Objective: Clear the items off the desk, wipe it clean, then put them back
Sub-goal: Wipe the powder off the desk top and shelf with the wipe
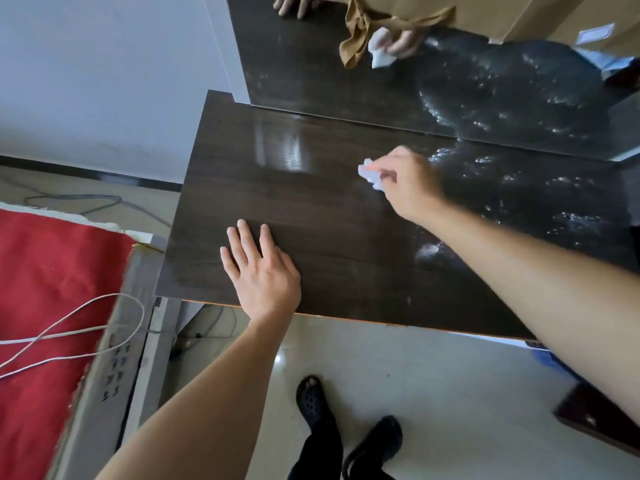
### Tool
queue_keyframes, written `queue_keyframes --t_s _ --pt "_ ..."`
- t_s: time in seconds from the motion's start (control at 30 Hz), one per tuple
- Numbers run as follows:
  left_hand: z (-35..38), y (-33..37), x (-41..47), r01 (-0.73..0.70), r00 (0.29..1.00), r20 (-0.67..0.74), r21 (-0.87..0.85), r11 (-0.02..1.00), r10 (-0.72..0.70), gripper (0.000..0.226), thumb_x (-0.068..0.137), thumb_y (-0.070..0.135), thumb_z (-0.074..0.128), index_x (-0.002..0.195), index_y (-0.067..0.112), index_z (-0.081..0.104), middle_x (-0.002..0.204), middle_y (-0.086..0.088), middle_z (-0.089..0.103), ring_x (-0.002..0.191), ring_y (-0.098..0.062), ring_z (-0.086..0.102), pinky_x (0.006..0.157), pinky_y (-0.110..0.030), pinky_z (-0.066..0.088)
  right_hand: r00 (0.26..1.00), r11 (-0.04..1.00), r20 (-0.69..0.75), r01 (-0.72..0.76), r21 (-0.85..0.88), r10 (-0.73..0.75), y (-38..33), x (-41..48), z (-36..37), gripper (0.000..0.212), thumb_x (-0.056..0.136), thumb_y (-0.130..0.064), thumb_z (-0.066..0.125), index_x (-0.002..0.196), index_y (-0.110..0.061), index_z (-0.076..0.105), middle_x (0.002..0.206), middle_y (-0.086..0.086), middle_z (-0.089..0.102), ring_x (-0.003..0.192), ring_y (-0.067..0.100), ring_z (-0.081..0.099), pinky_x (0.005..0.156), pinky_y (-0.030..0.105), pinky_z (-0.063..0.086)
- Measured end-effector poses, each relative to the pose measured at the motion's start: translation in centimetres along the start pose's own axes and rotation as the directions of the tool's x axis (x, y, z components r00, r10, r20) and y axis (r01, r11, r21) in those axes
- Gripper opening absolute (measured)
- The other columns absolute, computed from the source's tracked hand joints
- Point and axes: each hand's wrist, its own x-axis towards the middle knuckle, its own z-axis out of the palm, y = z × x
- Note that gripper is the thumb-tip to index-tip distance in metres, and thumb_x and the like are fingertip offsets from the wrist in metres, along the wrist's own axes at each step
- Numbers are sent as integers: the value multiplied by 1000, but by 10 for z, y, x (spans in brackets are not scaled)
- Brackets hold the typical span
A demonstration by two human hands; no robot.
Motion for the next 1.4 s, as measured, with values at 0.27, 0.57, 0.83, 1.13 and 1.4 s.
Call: queue_keyframes --t_s 0.27,0.57,0.83,1.13,1.4 --pt "3 0 1 0 999 32 37 999 -1 45 94 24 36 136 12 45 152 -17 30 143 -33 20 117 -52 13 998 989 -9 -69 -130 68 11 55 54 33 82 -1 47 93 -15 75 101 13 59 95 31 57 80 30 43" --pt "-6 4 1 1 995 104 37 999 -5 51 92 26 27 138 12 44 153 -18 27 144 -33 17 117 -53 12 818 942 493 336 10 -297 6 -213 41 48 65 10 70 92 -28 65 90 -8 45 81 11 42 56 22 43" --pt "-6 4 0 1 997 78 23 1000 -3 49 90 24 32 136 11 44 153 -18 28 144 -33 17 117 -52 10 984 993 152 104 -47 -96 16 -128 28 38 77 8 46 94 -12 73 88 5 56 82 25 53 69 37 50" --pt "-10 18 -1 62 989 136 20 998 -64 44 92 18 44 136 9 45 153 -18 27 143 -36 16 116 -52 11 861 980 477 200 3 -177 51 -222 -15 26 75 1 52 81 -20 66 81 -6 47 77 6 37 62 25 35" --pt "11 81 -54 108 988 112 0 994 -107 49 91 26 35 136 10 45 154 -15 27 144 -32 17 117 -49 10 992 984 -98 -88 -154 73 105 -10 -77 26 85 -2 51 99 -9 72 96 18 59 85 36 57 73 38 48"
